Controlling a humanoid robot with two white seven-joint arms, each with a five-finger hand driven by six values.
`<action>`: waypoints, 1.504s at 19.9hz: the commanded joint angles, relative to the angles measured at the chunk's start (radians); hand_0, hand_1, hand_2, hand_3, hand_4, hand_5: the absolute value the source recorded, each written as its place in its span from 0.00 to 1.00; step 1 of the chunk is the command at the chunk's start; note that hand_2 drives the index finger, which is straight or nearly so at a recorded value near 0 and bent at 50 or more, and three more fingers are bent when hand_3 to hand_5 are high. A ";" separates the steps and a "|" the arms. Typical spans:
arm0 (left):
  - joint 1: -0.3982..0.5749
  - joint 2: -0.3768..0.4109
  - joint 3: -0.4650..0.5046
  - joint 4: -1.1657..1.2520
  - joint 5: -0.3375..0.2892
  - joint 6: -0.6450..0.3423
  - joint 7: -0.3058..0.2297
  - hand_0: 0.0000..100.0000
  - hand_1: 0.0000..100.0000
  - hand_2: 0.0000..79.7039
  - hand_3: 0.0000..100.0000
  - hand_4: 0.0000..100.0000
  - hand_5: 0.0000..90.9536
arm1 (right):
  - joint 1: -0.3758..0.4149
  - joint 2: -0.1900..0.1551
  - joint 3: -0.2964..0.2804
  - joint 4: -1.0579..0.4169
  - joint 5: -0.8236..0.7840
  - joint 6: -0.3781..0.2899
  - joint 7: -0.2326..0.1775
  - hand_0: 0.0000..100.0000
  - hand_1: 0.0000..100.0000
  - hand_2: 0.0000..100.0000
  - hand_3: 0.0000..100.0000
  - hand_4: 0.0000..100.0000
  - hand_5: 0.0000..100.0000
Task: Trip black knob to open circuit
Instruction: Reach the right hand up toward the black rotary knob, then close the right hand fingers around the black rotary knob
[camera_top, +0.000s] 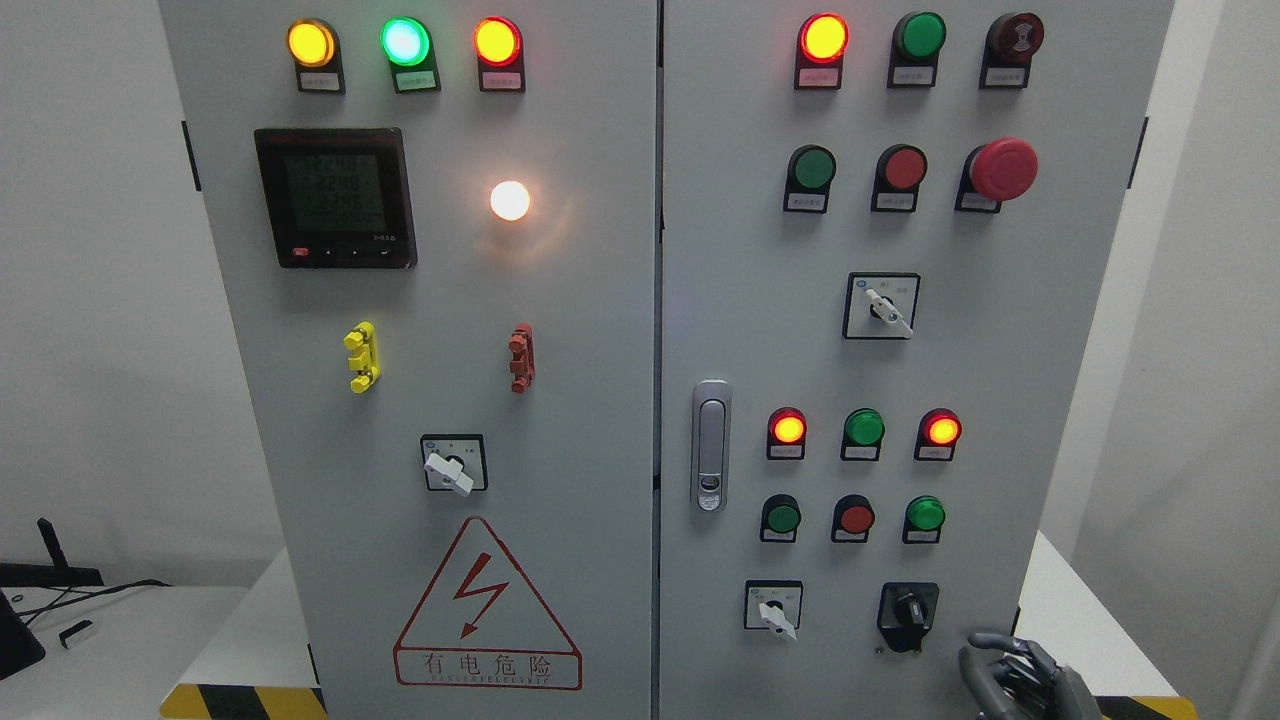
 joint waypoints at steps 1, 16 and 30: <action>0.000 0.000 0.000 0.000 -0.031 -0.001 -0.001 0.12 0.39 0.00 0.00 0.00 0.00 | -0.016 0.021 0.033 0.054 0.001 -0.004 -0.002 0.40 0.72 0.43 0.74 0.69 0.67; 0.000 0.000 0.000 0.000 -0.031 -0.001 -0.001 0.12 0.39 0.00 0.00 0.00 0.00 | -0.020 0.022 0.057 0.040 0.002 -0.007 -0.020 0.41 0.72 0.43 0.74 0.69 0.67; 0.000 0.000 0.000 0.000 -0.031 -0.001 -0.001 0.12 0.39 0.00 0.00 0.00 0.00 | -0.008 0.036 0.057 -0.011 0.004 -0.008 -0.022 0.42 0.73 0.42 0.74 0.69 0.67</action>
